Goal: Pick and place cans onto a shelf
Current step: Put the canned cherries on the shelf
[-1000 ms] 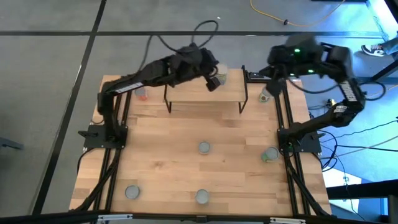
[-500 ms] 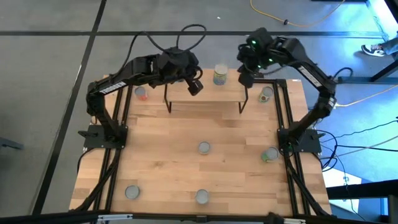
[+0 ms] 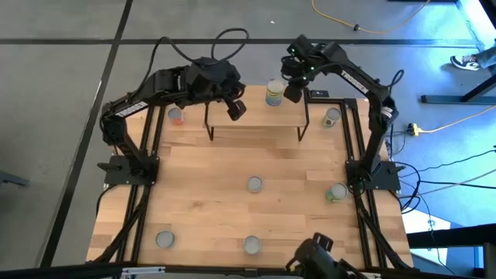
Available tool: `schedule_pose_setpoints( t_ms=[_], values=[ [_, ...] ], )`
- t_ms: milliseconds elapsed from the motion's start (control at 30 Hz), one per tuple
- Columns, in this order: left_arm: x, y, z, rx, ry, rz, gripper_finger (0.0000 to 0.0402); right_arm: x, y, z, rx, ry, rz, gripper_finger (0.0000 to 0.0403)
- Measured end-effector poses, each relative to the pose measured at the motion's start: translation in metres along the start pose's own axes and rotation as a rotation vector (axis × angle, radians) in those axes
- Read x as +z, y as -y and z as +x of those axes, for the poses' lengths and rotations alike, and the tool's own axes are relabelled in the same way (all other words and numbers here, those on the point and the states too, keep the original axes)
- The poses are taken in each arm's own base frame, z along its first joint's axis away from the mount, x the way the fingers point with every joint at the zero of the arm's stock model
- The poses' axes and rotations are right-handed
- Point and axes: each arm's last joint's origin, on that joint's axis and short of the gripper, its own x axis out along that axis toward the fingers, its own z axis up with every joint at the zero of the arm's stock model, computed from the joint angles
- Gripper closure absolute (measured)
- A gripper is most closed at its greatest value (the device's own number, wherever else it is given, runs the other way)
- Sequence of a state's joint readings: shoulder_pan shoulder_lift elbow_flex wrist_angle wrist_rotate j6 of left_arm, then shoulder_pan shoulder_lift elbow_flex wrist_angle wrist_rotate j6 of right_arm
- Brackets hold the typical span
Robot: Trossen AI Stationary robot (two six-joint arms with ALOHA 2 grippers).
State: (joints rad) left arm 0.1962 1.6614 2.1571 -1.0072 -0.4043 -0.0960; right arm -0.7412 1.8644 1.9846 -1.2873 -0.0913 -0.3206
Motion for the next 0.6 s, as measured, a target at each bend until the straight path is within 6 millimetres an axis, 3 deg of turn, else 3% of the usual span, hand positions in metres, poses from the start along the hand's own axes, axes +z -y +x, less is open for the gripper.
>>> schedule_pose_setpoints(
  t_ms=[100,600],
  values=[
    [0.0013,-0.0019,-0.0057,-0.001,0.014,-0.005,0.0401,0.0013,0.0032,0.0078,0.003,-0.013,0.006,0.0398],
    [0.0019,-0.0034,-0.0070,0.029,0.022,-0.010,0.0401,0.0104,-0.0019,0.0090,0.100,0.089,-0.011,0.0398]
  ],
)
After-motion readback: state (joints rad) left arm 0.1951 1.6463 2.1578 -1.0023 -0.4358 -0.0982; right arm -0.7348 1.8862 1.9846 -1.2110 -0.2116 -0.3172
